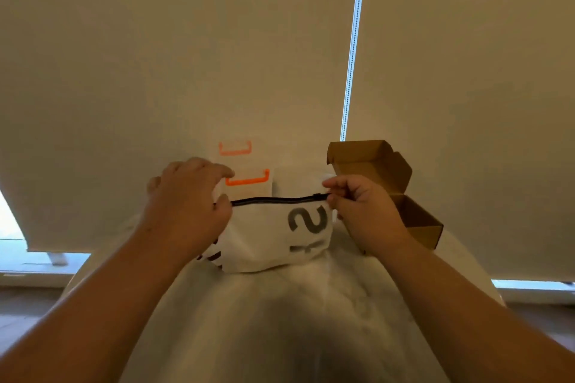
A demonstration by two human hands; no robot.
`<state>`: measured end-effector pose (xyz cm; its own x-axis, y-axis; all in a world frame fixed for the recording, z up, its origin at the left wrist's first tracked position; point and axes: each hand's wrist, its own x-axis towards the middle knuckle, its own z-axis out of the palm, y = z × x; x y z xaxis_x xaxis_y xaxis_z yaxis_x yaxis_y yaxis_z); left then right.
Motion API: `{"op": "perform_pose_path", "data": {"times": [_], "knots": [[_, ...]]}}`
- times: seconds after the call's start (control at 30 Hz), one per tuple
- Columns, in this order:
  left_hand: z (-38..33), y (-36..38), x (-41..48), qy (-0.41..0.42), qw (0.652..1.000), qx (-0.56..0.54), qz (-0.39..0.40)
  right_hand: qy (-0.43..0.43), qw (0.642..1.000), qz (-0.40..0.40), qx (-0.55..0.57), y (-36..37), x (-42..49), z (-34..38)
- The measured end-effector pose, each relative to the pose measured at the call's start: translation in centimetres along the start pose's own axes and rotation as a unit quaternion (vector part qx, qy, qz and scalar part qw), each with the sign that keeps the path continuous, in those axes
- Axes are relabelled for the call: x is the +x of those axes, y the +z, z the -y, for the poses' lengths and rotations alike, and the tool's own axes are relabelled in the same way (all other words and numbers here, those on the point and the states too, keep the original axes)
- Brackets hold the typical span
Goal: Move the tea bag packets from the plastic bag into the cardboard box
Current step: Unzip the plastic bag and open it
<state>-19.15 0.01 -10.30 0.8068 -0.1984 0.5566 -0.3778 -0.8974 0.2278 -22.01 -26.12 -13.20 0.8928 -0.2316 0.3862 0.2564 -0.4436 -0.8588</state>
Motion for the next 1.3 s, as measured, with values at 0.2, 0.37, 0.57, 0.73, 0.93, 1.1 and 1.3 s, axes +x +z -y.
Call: {"op": "perform_pose_path", "data": {"times": [0.2,0.37,0.57,0.73,0.93,1.1,1.3], "knots": [[-7.4,4.7,-0.7,0.111,0.987,-0.097,0.066,-0.038,0.997,-0.039,0.048,2.3,-2.2,-1.3],[-6.9,8.4,-0.9,0.109,0.986,-0.107,0.061,-0.040,0.995,-0.034,0.084,3.5,-3.1,-3.5],[-5.4,8.4,-1.8,0.083,0.976,-0.200,0.035,-0.065,0.997,-0.025,0.027,4.3,-2.7,-4.1],[-4.3,7.9,-1.7,0.055,0.981,-0.185,0.038,-0.045,0.997,-0.055,0.020,3.5,-2.4,-4.7],[-3.3,6.5,-1.2,0.020,0.990,-0.127,0.057,-0.019,0.995,-0.089,0.026,2.1,-2.0,-5.3],[-1.4,5.4,-1.1,-0.042,0.990,-0.112,0.073,-0.023,0.992,-0.118,0.022,1.2,-1.6,-6.0],[-0.2,4.5,-1.1,-0.084,0.976,-0.164,0.113,-0.030,0.990,-0.134,0.031,0.4,-1.2,-6.4]]}}
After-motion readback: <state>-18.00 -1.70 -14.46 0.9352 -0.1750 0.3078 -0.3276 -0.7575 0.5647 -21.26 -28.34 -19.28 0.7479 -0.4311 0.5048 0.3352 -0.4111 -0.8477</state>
